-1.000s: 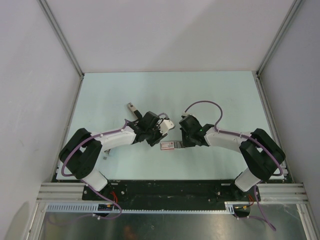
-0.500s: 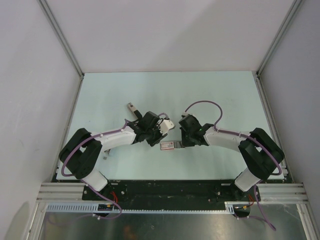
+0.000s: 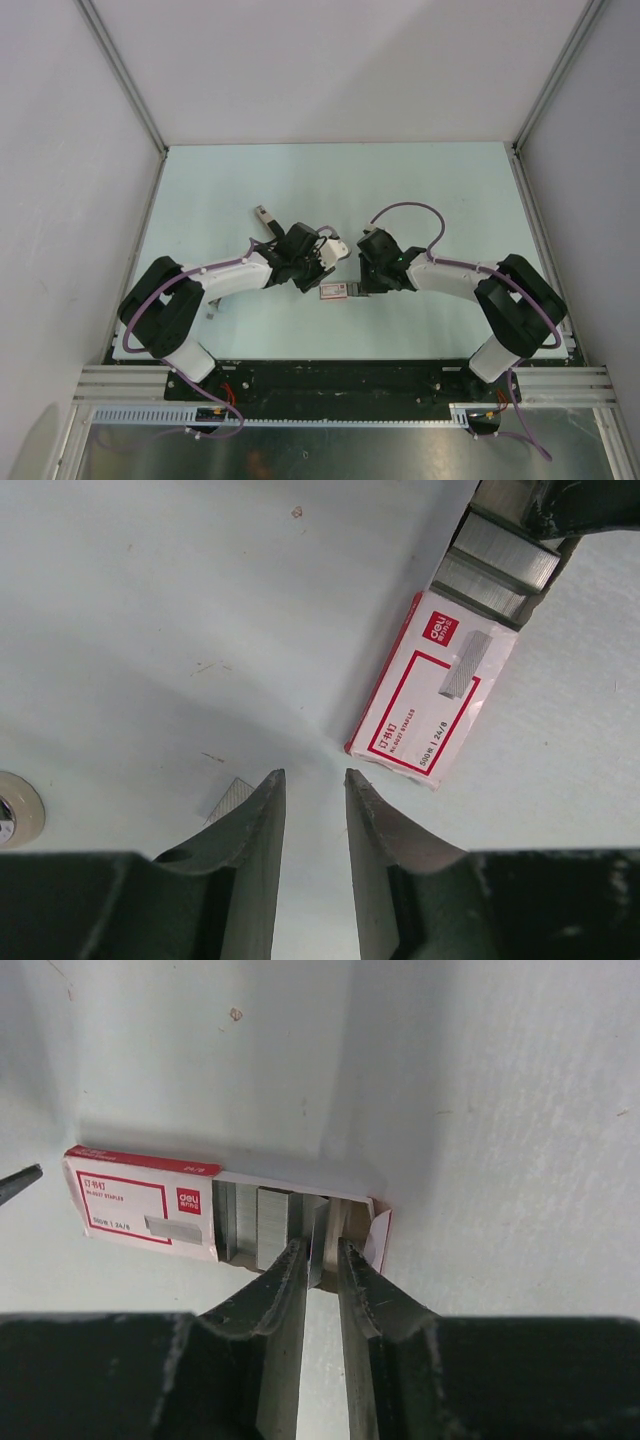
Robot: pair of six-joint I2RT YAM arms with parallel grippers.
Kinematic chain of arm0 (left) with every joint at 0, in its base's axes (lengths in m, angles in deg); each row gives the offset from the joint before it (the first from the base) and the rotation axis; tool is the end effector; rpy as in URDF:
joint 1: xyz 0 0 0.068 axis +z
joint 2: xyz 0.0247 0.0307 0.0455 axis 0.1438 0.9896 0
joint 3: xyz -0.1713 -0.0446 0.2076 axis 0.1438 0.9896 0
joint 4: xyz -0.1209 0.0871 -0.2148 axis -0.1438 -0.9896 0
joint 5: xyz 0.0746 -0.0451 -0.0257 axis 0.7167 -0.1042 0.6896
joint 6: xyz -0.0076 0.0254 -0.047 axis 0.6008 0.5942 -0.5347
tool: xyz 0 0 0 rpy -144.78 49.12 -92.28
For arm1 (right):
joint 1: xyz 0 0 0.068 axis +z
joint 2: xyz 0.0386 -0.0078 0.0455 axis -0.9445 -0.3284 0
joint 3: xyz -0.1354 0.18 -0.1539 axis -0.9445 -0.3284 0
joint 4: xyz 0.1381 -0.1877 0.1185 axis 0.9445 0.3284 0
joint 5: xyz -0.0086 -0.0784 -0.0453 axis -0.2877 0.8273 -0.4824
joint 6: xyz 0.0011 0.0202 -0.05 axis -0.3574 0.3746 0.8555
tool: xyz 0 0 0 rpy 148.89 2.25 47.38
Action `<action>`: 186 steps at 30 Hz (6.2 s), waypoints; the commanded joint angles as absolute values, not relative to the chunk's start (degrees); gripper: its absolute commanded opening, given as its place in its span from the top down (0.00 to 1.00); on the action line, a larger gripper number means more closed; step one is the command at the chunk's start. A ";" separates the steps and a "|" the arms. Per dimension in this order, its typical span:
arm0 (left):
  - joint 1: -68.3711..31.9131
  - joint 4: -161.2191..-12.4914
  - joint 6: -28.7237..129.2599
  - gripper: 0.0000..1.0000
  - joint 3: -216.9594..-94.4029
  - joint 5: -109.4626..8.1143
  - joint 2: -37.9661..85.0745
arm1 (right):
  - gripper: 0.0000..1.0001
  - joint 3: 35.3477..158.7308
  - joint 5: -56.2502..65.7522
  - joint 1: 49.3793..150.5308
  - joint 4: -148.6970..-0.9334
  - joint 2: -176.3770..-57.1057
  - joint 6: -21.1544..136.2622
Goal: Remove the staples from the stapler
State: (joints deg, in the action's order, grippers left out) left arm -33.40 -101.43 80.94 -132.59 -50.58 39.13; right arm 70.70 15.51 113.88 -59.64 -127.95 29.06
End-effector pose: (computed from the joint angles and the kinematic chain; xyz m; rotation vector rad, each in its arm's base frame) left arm 0.2286 -0.2102 0.1696 1.3343 2.1604 -0.3374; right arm 0.2260 0.2086 0.1604 -0.1593 2.6507 0.4129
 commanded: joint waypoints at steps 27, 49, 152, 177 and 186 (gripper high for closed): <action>-32.95 -99.95 85.58 0.65 -132.68 -49.55 38.64 | 0.86 69.46 13.14 107.22 -58.58 -121.90 31.59; -35.46 -103.12 86.71 0.64 -138.80 -49.22 46.85 | 0.90 62.81 3.09 106.77 -69.40 -126.56 31.06; -35.25 -109.26 92.31 0.76 -138.74 -52.67 46.92 | 0.80 61.51 9.55 107.67 -68.18 -124.20 32.41; -36.01 -111.21 89.62 0.53 -141.99 -54.85 41.90 | 0.78 61.21 4.65 104.98 -69.29 -121.17 33.46; -37.98 -111.23 90.70 0.51 -146.62 -56.51 46.69 | 0.74 61.79 2.74 104.92 -72.43 -120.76 31.07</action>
State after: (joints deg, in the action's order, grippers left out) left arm -37.25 -111.37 90.34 -143.37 -54.20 44.31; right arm 61.59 4.08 105.20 -69.85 -122.79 32.23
